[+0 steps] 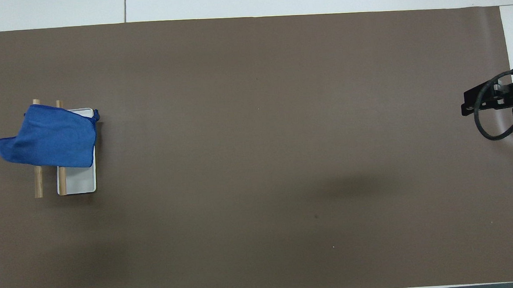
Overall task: Right arm passes towel to left arm to hang
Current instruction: 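Open the left gripper and release the towel on the rack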
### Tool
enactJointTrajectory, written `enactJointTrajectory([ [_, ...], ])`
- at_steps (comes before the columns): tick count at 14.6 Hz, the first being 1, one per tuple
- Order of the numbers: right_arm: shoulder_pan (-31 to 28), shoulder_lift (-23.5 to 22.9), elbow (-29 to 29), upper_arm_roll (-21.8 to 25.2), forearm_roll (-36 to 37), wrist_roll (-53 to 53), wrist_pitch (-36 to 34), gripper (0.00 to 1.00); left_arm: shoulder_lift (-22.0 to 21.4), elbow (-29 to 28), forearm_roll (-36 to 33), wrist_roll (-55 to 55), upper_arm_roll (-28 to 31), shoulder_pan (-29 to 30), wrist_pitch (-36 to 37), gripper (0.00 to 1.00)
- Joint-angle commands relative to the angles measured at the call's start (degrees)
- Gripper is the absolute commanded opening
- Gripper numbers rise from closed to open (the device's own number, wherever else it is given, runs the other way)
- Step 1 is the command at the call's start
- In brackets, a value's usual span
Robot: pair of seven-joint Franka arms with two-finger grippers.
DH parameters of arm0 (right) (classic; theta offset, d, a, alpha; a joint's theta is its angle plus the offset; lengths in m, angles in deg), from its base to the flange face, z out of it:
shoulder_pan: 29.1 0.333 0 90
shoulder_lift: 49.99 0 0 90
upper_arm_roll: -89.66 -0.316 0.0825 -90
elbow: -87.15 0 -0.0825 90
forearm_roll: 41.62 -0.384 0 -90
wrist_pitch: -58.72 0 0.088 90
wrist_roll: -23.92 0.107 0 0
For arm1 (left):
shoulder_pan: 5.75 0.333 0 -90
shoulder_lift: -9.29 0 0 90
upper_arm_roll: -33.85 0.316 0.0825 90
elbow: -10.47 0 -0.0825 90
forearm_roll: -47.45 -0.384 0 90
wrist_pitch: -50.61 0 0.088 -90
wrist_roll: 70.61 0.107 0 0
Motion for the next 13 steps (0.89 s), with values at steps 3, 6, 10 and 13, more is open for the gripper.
enactJointTrajectory([
  [3, -0.4, 1.4, -1.6, -0.5, 1.0, -1.0, 0.8, 1.0, -0.4, 0.8, -0.7, 0.6, -0.5, 0.6, -0.7, 1.0],
  [6, -0.4, 1.4, -1.6, -0.5, 0.9, -0.9, 0.8, 1.0, 0.4, 5.6, -0.7, 0.7, -0.7, -0.3, 4.6, 1.0],
  [10, -0.4, 1.5, -2.0, -0.5, 0.9, -0.8, 0.4, 1.0, 4.0, 15.7, -0.2, 0.8, -0.9, -6.0, 13.9, 1.0],
  [13, -0.3, 2.0, -3.0, -0.5, 0.9, -0.8, 0.6, 1.0, 5.1, 19.8, 1.0, 1.0, -1.1, -9.9, 16.4, 1.0],
])
